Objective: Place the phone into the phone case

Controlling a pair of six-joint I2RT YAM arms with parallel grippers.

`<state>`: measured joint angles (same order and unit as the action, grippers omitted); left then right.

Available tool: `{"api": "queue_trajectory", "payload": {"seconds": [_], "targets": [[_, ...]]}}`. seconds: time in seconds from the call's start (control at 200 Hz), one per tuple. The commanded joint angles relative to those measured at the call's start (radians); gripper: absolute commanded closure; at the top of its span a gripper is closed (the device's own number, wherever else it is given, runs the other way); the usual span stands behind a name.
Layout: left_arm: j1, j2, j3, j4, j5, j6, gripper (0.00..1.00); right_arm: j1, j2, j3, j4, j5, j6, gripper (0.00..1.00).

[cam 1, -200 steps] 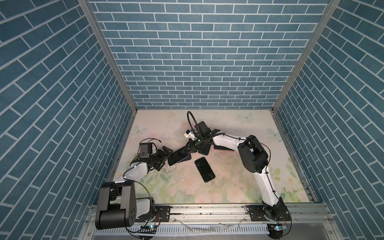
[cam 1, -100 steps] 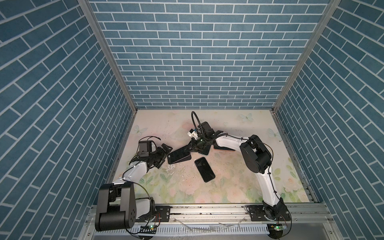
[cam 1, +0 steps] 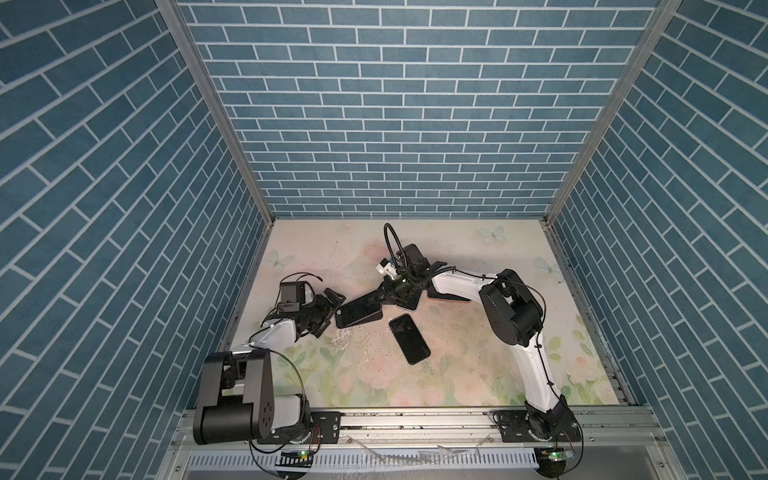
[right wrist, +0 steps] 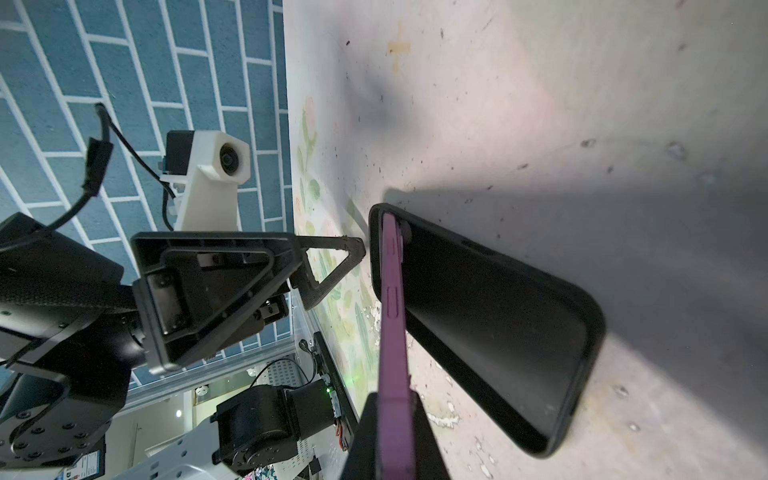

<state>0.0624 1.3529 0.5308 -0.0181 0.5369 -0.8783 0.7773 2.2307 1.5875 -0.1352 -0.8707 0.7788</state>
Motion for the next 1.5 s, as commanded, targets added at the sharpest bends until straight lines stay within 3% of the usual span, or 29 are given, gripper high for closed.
{"api": "queue_trajectory", "payload": {"seconds": [0.0, 0.655, 1.255, 1.495], "targets": [[0.004, 0.021, -0.009, 0.048, -0.012, -0.008, 0.01, 0.001, 0.048, -0.011, -0.074, 0.046, -0.042, 1.00], [-0.006, 0.070, -0.020, 0.107, -0.008, -0.025, 0.00, 0.027, 0.139, 0.023, -0.193, 0.123, -0.094, 0.99], [-0.009, 0.077, -0.022, 0.111, -0.012, -0.032, 0.00, 0.047, 0.212, 0.071, -0.292, 0.237, -0.125, 0.84], [-0.009, 0.059, -0.025, 0.099, -0.013, -0.031, 0.01, 0.048, 0.204, 0.086, -0.312, 0.302, -0.144, 0.73]]}}
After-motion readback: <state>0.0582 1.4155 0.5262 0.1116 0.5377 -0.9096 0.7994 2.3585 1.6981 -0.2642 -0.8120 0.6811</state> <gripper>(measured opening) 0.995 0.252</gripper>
